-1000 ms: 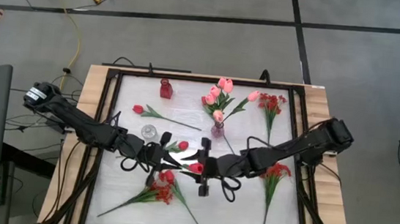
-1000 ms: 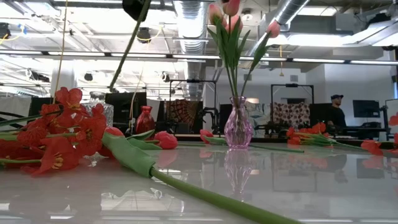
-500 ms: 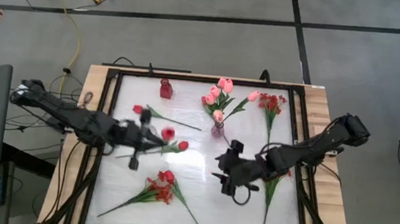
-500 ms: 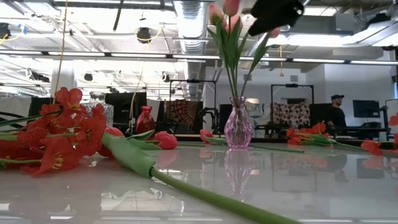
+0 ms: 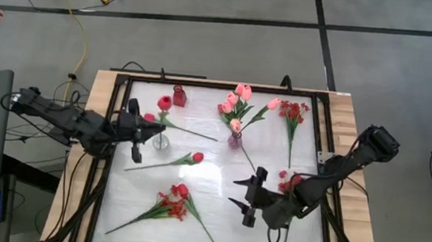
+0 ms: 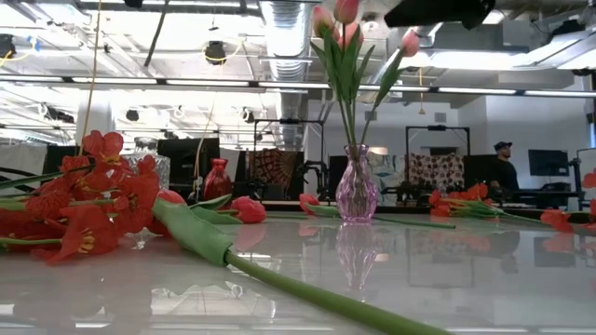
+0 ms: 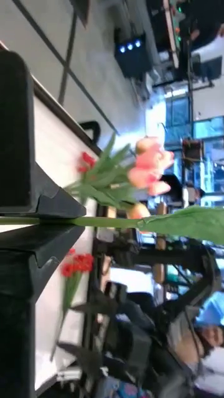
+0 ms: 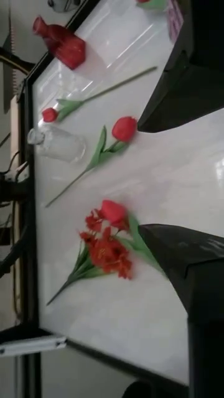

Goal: Sort flowers into vase by color
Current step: Put the red tulip into the transparent vase

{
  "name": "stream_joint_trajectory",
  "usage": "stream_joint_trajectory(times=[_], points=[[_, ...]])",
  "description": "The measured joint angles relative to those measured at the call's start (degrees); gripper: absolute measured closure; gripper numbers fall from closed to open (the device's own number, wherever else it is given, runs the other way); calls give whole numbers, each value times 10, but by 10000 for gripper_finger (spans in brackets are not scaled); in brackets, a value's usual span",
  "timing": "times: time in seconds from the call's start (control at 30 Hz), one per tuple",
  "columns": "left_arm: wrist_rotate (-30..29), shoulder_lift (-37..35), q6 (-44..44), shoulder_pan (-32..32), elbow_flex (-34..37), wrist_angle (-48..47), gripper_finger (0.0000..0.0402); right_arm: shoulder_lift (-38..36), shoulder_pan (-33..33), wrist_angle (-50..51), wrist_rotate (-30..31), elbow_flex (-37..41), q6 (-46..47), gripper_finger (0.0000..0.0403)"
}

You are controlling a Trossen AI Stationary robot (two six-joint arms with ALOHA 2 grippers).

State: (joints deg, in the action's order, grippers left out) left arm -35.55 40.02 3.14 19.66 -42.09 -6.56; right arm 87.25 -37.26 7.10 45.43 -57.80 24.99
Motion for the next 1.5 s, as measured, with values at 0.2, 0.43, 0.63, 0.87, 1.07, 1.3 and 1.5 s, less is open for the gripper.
stream_joint_trajectory(times=[0.2, 0.43, 0.63, 0.87, 1.07, 1.3, 1.5], points=[[-68, -12, 7, 0, 0, -49, 401, 1, 7, 2, -1, 0, -19, 121], [-102, -73, 8, -20, 69, -15, 401, 2, 4, -1, -3, 10, 3, 121], [-81, -176, 12, -70, 172, 87, 401, 3, -8, -3, -3, 10, 5, 121], [-23, -254, 22, -88, 262, 164, 401, 3, -6, -2, -3, 10, -12, 121], [-7, -279, 25, -88, 294, 167, 401, 3, 14, 1, -3, 10, -14, 121], [-1, -282, 3, -88, 300, 166, 401, 3, 50, 1, -5, 10, -42, 121], [8, -282, -9, -88, 300, 165, 401, 3, 92, -3, -11, 10, -84, 121]])
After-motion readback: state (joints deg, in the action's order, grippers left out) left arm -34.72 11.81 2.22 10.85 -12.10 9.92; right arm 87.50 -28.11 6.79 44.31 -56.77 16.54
